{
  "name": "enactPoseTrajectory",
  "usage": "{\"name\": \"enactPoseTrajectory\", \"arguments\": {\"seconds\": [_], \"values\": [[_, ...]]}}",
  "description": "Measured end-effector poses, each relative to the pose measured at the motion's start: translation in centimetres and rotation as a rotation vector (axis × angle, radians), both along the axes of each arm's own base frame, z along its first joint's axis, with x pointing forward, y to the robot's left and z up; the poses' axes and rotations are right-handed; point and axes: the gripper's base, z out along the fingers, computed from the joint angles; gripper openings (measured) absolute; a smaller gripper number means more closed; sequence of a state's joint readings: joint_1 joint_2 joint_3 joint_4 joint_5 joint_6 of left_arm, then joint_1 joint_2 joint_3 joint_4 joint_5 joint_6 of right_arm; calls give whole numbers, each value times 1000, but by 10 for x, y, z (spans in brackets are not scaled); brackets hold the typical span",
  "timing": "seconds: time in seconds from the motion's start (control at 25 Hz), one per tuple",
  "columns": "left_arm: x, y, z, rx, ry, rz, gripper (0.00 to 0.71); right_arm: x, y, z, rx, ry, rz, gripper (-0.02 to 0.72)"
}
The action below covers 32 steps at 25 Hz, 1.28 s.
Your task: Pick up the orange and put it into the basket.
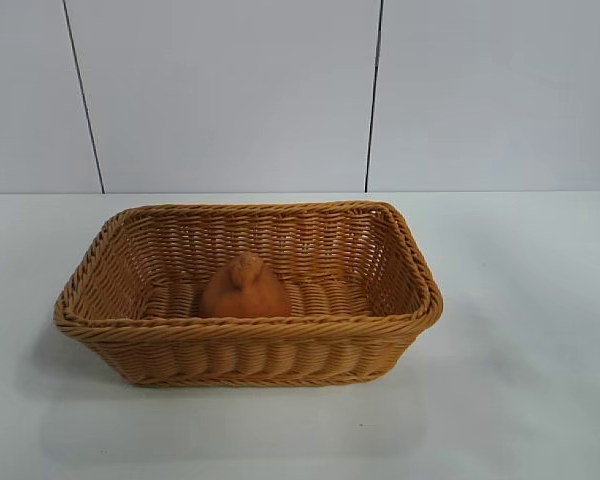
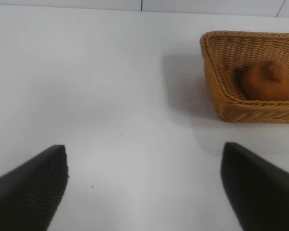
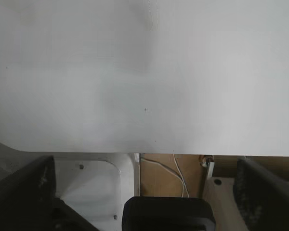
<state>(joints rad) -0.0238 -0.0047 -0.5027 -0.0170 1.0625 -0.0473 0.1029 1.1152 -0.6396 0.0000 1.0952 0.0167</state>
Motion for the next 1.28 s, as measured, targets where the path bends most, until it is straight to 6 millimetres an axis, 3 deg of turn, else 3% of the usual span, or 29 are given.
{"name": "enactPoseTrajectory", "arguments": {"seconds": [0.2, 0.56, 0.88, 1.0, 1.28], "values": [[0, 0, 0, 1, 0, 0, 615, -43, -4, 8, 24, -232, 0, 694], [0, 0, 0, 1, 0, 0, 615, -102, -11, 44, 70, -677, 0, 694], [0, 0, 0, 1, -1, 1, 615, -150, -16, 53, 102, -984, 0, 694], [0, 0, 0, 1, -1, 1, 615, -161, -17, 53, 108, -1048, 0, 694], [0, 0, 0, 1, -1, 1, 615, -162, -17, 53, 109, -1056, 0, 694]]}}
